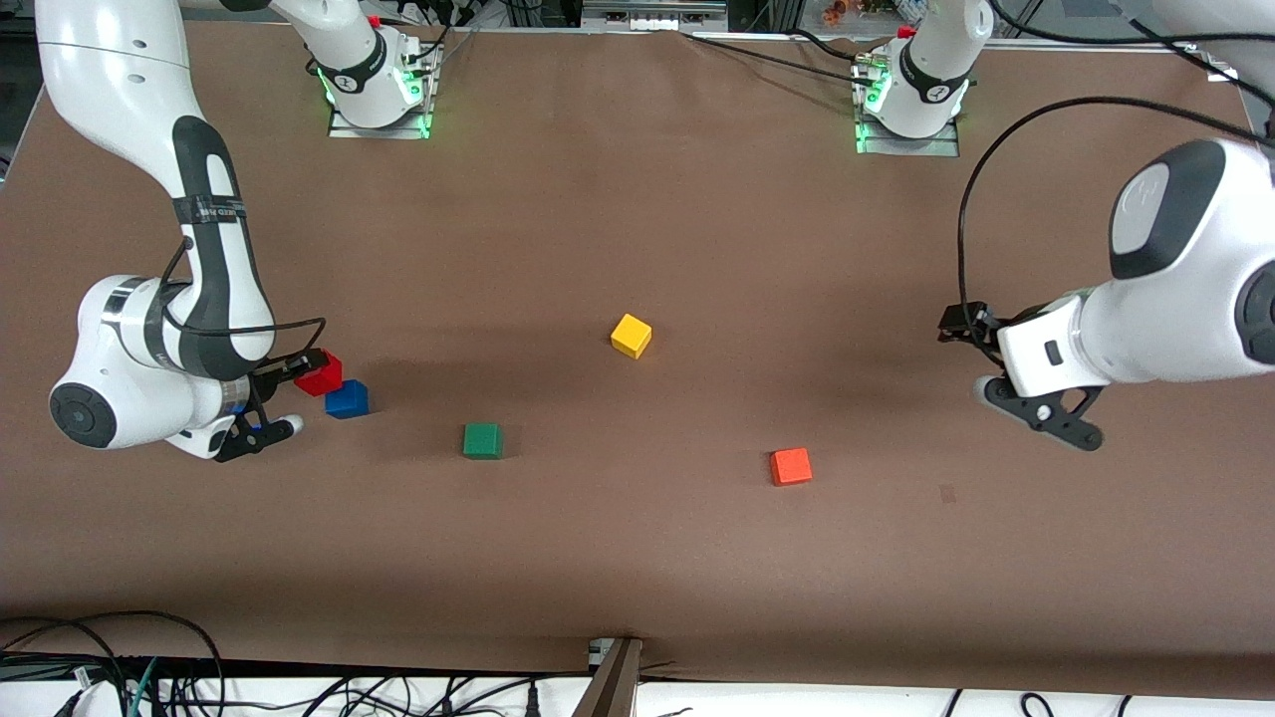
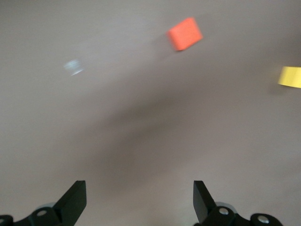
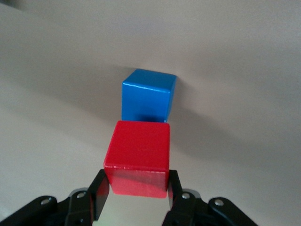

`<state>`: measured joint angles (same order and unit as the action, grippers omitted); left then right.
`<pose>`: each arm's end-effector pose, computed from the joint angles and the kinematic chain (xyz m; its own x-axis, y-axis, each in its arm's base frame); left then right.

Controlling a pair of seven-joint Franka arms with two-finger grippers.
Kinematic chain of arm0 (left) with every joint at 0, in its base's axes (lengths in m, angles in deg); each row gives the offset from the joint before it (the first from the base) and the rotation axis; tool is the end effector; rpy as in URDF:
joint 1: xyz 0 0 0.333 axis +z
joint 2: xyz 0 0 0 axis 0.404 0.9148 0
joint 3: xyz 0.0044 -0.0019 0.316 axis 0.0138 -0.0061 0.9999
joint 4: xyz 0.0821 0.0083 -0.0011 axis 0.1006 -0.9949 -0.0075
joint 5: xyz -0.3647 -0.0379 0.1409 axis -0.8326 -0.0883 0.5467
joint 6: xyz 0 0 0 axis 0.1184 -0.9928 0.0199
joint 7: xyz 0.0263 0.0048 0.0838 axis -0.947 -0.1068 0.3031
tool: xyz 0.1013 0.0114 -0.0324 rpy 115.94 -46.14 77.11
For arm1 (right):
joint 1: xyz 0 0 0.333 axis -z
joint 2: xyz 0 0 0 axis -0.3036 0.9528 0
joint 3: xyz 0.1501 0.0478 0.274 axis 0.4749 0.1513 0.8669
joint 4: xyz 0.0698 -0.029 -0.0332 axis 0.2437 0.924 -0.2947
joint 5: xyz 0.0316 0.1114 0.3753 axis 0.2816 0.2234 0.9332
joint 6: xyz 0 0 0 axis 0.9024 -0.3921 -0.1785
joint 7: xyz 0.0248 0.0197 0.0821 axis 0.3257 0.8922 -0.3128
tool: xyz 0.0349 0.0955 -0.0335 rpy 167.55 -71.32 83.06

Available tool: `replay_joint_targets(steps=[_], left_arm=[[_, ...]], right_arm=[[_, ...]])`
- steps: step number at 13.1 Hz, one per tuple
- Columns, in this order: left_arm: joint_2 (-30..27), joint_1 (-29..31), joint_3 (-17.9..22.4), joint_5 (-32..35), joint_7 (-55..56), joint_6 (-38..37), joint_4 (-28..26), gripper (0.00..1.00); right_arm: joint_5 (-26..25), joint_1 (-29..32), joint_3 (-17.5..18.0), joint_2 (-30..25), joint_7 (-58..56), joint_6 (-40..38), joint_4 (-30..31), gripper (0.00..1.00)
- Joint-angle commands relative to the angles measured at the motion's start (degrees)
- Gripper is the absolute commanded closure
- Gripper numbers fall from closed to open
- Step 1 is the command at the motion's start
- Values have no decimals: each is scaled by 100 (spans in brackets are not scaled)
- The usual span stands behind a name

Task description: Pass red block to right arm, stack on blue

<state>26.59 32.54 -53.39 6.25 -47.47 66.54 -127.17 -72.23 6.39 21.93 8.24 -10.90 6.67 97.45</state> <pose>0.6565 -0.0970 0.5028 0.9059 -0.3654 -0.2141 -0.3576 -0.9308 0.0756 0.6600 0.0098 0.2642 0.8610 0.3502 -0.3687 0.2870 -0.9332 -0.2164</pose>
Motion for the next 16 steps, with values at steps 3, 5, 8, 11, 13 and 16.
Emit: replay_joint_targets(steps=[3, 5, 8, 11, 13, 16], left_arm=[[-249, -55, 14, 936, 379, -75, -14, 0], [-284, -46, 14, 919, 466, -75, 4, 0], [-548, 33, 102, 876, 537, -83, 4, 0], [-768, 60, 32, 831, 711, -49, -66, 0], [-1022, 34, -90, 831, 1360, -48, -381, 0], [-1067, 42, -118, 814, 1416, 4, -400, 0]], right_arm=[[-49, -41, 52, -17, -20, 217, 33, 72], [-40, -41, 61, 9, -20, 270, 33, 72], [-23, -49, 78, 53, 6, 375, 33, 72], [-22, -49, 87, 53, 15, 384, 33, 72], [-14, -93, 87, 88, 24, 463, 33, 72], [-14, -111, 87, 97, 24, 490, 33, 72]])
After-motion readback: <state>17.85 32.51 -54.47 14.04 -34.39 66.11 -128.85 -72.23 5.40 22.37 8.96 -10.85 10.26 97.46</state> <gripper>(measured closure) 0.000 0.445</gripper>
